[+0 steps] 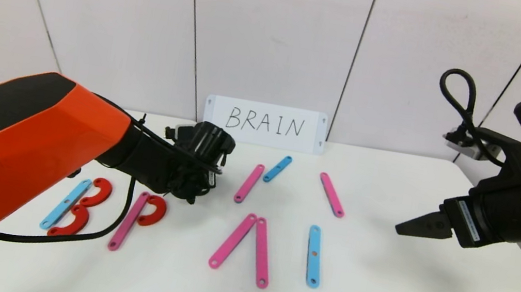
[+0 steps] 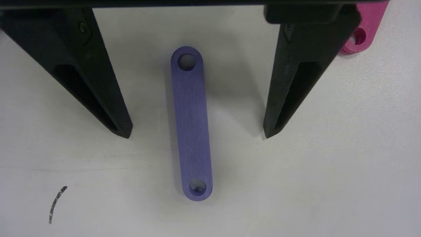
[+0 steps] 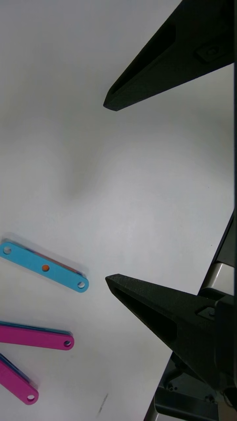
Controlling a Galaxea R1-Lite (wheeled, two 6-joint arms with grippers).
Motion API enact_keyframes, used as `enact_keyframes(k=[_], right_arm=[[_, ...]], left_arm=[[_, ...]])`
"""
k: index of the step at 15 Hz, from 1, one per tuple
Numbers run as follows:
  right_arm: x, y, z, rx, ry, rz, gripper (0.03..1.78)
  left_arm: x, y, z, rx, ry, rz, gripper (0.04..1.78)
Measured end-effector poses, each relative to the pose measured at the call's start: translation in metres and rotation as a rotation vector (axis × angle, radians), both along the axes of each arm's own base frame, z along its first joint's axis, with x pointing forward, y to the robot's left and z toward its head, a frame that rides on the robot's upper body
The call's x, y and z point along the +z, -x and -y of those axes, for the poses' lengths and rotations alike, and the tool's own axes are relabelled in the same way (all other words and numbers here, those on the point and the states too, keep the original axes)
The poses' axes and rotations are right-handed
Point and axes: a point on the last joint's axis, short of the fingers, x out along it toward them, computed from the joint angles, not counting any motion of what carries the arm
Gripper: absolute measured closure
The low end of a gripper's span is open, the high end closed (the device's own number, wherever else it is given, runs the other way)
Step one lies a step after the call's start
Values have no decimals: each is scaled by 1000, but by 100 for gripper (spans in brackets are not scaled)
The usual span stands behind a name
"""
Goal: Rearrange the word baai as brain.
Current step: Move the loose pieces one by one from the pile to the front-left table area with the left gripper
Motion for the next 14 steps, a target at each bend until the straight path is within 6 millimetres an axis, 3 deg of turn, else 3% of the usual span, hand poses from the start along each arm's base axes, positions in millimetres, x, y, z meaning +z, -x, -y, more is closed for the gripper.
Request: enact_keyframes(k=[4,7,14], right_arm=[[0,1,0,1,-1,0,7],[0,1,0,2,-1,0,7],[0,1,0,2,-1,0,7]], left_arm=[[-2,0,1,-1,-4,-6,117],[-2,1,1,-2,-5,-7,151],[14,5,-2,-3,13,18,154]])
